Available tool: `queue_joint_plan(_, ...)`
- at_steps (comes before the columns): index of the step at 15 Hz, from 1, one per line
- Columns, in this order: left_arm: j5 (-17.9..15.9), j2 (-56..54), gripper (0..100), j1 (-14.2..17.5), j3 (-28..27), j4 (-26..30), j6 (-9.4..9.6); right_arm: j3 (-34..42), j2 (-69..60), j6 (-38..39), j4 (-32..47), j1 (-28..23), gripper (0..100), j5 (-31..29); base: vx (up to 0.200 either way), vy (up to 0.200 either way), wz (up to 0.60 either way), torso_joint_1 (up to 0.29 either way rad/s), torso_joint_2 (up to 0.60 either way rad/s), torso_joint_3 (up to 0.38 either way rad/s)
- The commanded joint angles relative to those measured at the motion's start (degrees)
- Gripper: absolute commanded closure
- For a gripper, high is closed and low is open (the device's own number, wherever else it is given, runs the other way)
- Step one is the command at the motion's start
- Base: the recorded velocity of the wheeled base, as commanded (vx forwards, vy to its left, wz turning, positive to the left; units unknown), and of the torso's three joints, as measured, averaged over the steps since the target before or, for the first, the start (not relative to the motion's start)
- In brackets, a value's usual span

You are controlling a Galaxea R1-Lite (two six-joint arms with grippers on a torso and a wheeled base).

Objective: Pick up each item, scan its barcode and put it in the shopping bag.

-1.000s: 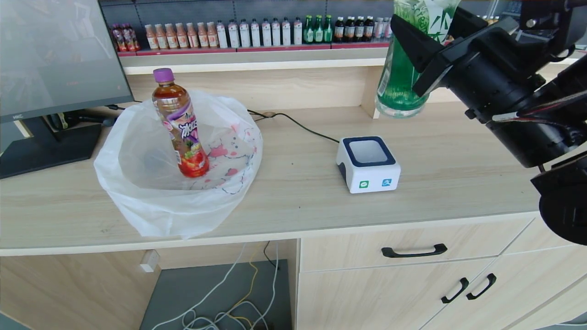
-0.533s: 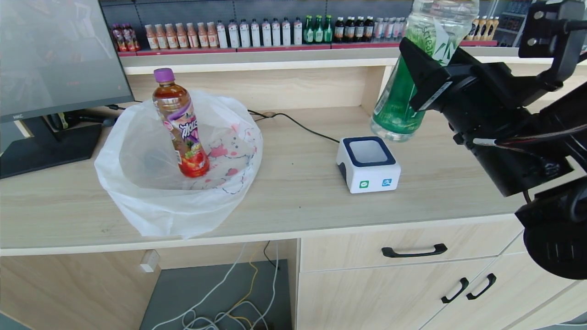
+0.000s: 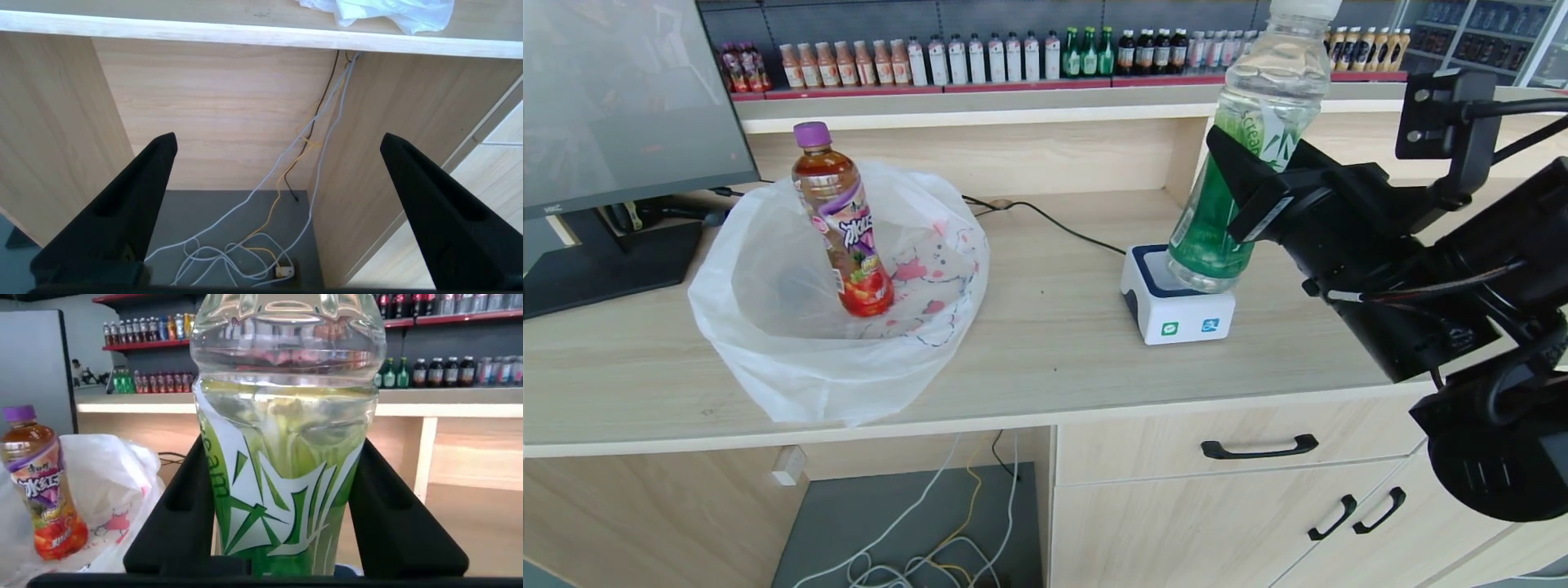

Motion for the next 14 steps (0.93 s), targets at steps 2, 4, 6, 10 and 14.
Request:
queue_joint_plan(2,0.0,0.0,0,0.0,0.0,0.0,-0.04,0.6,-0.6,0.8,-0.3,1.5,100,-0.1,0.000,0.200,0.00,-0.002,0.00,0.002)
queue_joint_plan(4,0.0,0.0,0,0.0,0.0,0.0,-0.04,1.8,-2.0,1.0,-0.3,1.4,100,0.1,0.000,0.200,0.00,0.012,0.01,0.005)
queue_joint_plan(6,0.0,0.0,0,0.0,0.0,0.0,-0.04,2.6,-2.8,0.9,-0.3,1.4,100,0.1,0.000,0.200,0.00,0.002,0.00,0.005)
queue_joint_plan(10,0.0,0.0,0,0.0,0.0,0.0,-0.04,1.8,-1.5,0.6,-1.0,1.3,100,0.0,0.000,0.200,0.00,-0.001,0.00,0.004)
queue_joint_plan(14,0.0,0.0,0,0.0,0.0,0.0,0.05,2.5,-1.6,-5.0,-1.0,1.4,100,7.9,0.000,0.200,0.00,0.000,0.00,0.005)
